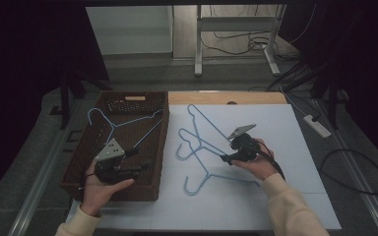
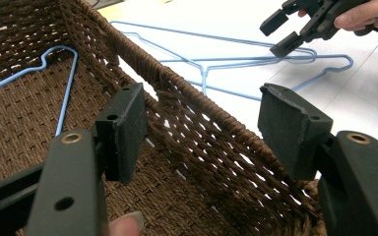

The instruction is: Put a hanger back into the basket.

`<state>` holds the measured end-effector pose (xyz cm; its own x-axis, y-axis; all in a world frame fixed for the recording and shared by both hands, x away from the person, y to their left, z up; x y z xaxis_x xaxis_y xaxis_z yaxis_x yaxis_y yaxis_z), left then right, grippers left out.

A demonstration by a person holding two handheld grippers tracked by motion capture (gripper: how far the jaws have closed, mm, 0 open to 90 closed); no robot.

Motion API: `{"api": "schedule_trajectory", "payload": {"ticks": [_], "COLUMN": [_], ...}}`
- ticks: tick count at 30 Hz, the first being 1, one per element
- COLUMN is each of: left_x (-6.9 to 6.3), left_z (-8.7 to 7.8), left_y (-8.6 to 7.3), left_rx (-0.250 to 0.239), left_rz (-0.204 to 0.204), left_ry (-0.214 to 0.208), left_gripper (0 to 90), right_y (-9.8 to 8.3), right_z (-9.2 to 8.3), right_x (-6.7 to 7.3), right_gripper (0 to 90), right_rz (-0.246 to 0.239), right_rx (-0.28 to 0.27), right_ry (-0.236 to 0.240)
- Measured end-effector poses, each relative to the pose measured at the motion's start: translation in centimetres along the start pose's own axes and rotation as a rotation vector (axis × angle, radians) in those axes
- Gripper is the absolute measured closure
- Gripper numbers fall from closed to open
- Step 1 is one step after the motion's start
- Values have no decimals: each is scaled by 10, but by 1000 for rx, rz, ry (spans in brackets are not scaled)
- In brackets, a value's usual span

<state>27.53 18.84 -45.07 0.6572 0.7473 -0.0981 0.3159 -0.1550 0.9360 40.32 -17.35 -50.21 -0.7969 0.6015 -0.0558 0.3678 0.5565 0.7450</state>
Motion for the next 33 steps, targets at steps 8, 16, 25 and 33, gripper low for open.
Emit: {"api": "schedule_trajectory", "payload": {"ticks": [8,16,25,33], "left_x": [0,0,0,0], "left_z": [0,0,0,1], "left_y": [0,0,0,1], "left_rx": [0,-1,0,0], "left_rz": [1,2,4,5], "left_ry": [-1,0,-3,-2], "left_gripper": [366,366,365,366], "right_y": [6,12,19,17], "right_z": [15,35,51,56], "right_x": [-2,-3,-1,-3], "right_gripper": [409,471,614,713], "right_rz": [-7,-66,-160,-163], "right_rx": [58,155,239,305], "right_ry": [52,101,130,151]}}
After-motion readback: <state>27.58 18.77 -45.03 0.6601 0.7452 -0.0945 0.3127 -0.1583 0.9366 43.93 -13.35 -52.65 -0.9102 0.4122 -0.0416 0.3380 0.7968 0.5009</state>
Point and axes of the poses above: each handheld gripper's, and its own axes: z roughly forward along the jaws, y roughly out of its top, x roughly to its left, the point moved 3 cm from there along z, roughly forward along the jaws, and after that the axes turned 12 degrees about -x, right-handed, at the moved point
